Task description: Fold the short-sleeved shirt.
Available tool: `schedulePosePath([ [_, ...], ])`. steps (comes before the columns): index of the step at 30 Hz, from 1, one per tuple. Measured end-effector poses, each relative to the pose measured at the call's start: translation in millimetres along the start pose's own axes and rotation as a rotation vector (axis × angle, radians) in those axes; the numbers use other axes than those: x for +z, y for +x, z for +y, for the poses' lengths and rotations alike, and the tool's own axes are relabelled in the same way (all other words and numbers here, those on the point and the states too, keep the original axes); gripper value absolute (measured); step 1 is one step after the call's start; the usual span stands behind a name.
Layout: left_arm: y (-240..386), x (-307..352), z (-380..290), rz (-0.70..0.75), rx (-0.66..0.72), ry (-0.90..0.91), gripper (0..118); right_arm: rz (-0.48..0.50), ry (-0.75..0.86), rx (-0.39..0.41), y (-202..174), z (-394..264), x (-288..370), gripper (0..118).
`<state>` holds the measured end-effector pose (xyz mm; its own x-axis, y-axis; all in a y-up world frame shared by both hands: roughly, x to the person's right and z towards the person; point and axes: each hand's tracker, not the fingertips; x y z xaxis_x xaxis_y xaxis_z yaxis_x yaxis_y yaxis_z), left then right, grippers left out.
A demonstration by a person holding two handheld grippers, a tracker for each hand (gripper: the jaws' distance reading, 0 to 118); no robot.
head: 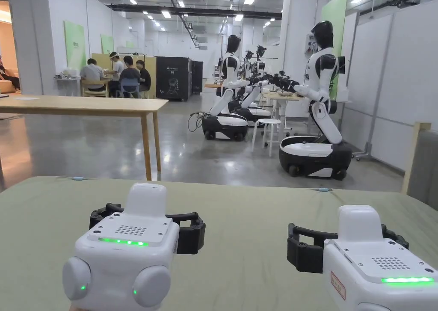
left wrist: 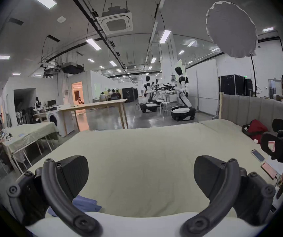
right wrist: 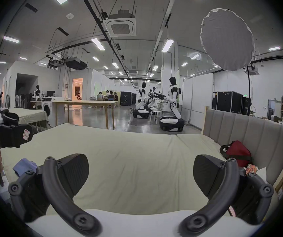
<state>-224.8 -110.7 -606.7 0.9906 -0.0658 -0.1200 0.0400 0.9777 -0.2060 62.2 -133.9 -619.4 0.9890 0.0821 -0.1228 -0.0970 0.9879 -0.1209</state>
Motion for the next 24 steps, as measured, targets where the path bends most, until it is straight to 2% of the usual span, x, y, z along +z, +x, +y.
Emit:
schedulePosePath([
  [13,-4.1,8.0,4.6,-0.045,-0.003,0.031,118,0.002,-0.009,-0.003,0.1,2.6,0.5,118],
  [22,-4.5,7.0,4.5,0.005,-0.003,0.044,118,0.008,-0.008,-0.005,0.2,3.8,4.7,118],
  [24,-8.5,5.7,7.4,-0.002,0.051,0.017,118,0.013,-0.008,0.0,-0.1,4.5,4.8,118],
])
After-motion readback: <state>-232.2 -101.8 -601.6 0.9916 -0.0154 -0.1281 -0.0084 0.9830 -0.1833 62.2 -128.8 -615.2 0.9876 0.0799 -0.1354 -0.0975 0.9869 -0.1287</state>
